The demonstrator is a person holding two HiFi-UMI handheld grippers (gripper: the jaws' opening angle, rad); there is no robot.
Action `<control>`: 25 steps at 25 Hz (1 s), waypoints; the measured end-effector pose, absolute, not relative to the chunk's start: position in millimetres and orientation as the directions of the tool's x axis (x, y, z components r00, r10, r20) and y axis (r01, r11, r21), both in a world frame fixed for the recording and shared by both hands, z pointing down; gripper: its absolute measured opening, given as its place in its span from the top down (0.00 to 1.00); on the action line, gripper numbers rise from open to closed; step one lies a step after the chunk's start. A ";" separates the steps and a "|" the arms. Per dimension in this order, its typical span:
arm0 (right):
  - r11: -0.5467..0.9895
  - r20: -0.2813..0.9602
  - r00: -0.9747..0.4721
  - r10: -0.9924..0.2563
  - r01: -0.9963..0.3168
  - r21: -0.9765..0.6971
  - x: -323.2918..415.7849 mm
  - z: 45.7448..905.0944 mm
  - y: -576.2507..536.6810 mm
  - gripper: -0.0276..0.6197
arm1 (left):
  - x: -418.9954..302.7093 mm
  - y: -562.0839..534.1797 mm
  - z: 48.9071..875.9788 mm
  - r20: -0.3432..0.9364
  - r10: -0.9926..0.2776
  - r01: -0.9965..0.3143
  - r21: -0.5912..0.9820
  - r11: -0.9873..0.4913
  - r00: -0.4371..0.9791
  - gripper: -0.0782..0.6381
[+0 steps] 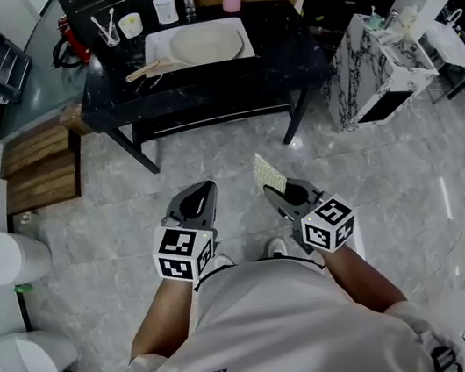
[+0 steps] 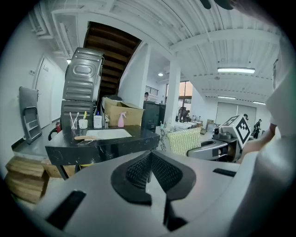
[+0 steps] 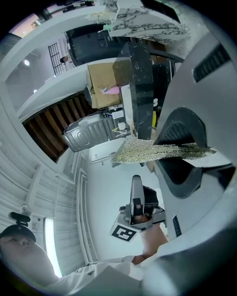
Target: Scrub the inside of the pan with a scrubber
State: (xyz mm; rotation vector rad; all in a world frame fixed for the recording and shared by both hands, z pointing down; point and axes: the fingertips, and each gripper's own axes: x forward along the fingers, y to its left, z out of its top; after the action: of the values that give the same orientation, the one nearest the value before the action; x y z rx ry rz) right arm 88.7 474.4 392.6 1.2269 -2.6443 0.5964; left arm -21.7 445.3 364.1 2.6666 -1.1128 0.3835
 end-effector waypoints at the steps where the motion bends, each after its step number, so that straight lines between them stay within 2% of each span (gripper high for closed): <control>1: 0.591 0.302 -0.657 -0.691 -0.754 -0.288 87.0 390.6 475.1 0.85 | -21.9 445.2 363.8 0.322 -0.660 -0.719 0.107 -0.687 0.679 0.87; 10: 0.605 0.296 -0.671 -0.680 -0.741 -0.290 67.7 390.2 475.9 0.85 | -35.0 448.7 368.5 0.324 -0.657 -0.718 0.121 -0.685 0.681 0.87; 25: 0.461 0.298 -0.568 -0.767 -0.811 -0.360 34.7 406.8 472.8 0.85 | -119.6 455.4 396.5 0.365 -0.644 -0.726 0.151 -0.671 0.672 0.87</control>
State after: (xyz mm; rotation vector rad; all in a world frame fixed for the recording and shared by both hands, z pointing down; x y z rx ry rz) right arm 34.7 472.8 406.8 1.4111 -2.6045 0.7204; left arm -119.6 455.4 396.5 2.6042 -1.0934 0.4094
